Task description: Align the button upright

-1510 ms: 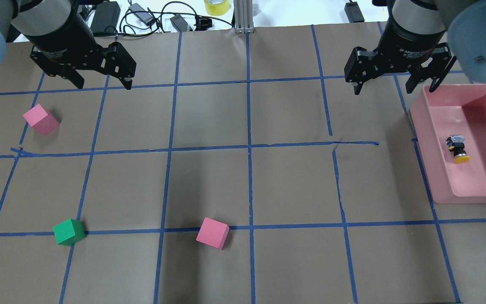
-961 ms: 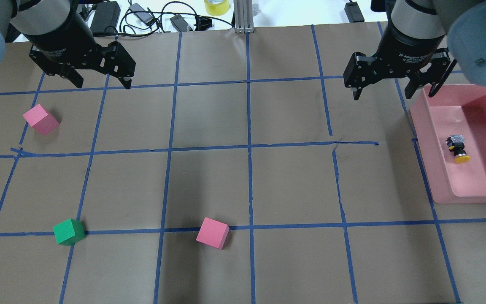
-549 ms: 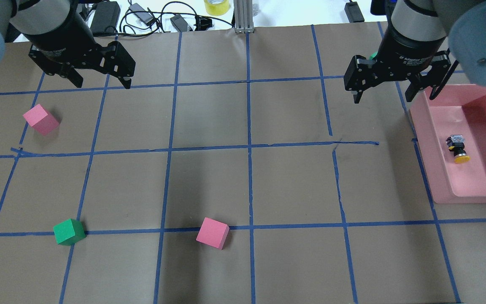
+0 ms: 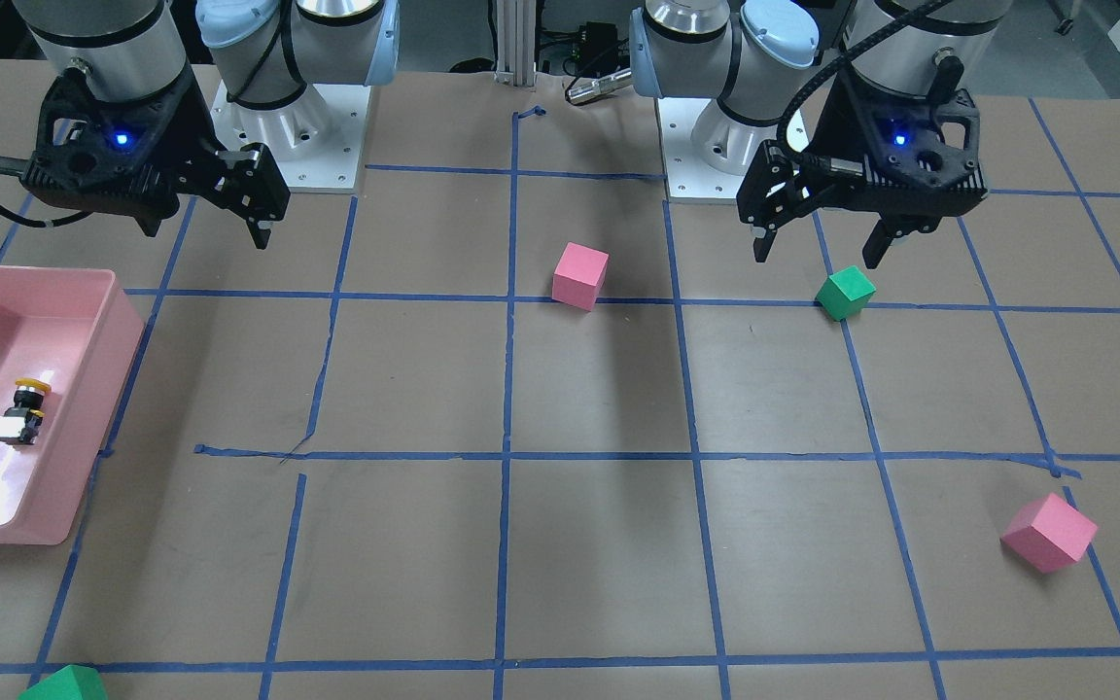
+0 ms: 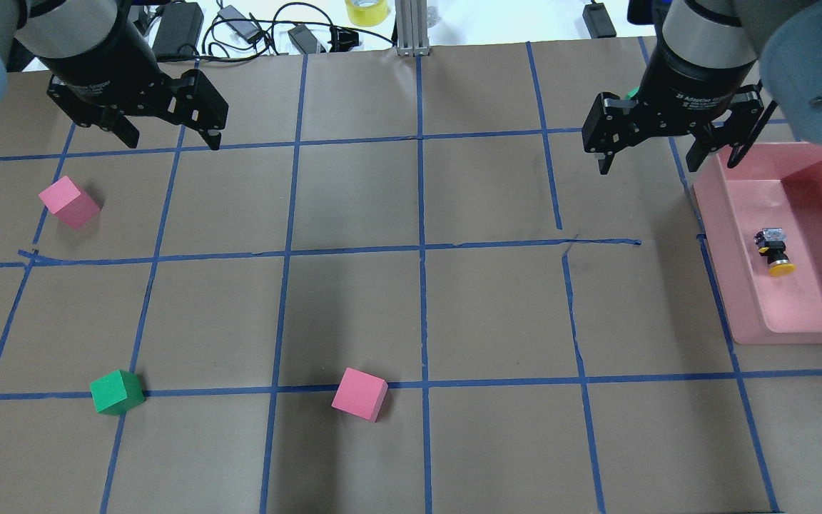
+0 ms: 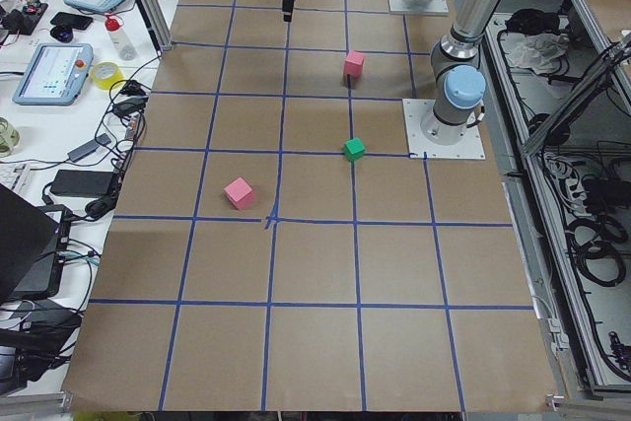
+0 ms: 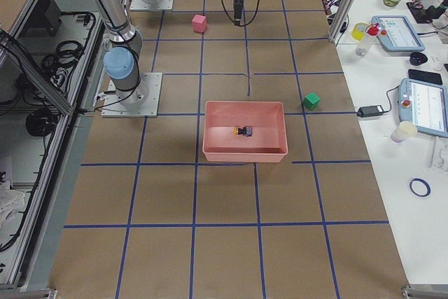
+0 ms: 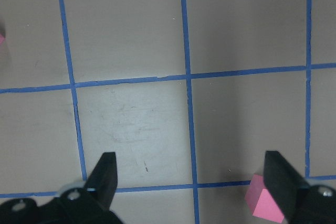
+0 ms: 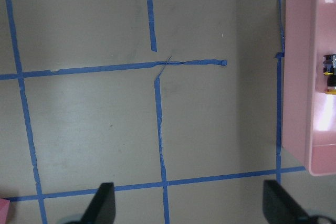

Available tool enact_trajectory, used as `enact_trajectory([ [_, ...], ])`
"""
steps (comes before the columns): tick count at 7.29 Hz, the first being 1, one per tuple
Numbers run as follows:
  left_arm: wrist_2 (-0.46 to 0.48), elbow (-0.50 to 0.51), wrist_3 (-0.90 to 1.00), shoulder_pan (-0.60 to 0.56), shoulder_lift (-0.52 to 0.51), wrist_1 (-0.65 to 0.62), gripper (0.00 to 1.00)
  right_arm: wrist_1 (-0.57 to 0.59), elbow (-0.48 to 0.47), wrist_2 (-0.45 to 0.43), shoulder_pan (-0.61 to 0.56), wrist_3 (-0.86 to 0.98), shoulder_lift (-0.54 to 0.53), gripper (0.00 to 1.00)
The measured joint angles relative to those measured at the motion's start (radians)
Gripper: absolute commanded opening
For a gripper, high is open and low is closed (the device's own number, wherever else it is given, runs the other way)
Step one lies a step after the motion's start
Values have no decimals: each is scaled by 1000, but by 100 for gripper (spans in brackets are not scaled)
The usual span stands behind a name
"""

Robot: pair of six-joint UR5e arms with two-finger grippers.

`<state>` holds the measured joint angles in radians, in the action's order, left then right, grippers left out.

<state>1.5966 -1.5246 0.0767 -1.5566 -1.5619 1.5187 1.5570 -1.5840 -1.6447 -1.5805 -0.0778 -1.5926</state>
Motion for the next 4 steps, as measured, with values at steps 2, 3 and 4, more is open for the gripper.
enact_trajectory([
  [2,0,0,0,0,0,4,100,3,-3,-3,3,-1,8,100],
  [3,-2,0,0,0,0,5,100,16,-4,-8,10,2,10,100],
  [4,-1,0,0,1,0,5,100,28,-4,-11,19,8,12,100],
])
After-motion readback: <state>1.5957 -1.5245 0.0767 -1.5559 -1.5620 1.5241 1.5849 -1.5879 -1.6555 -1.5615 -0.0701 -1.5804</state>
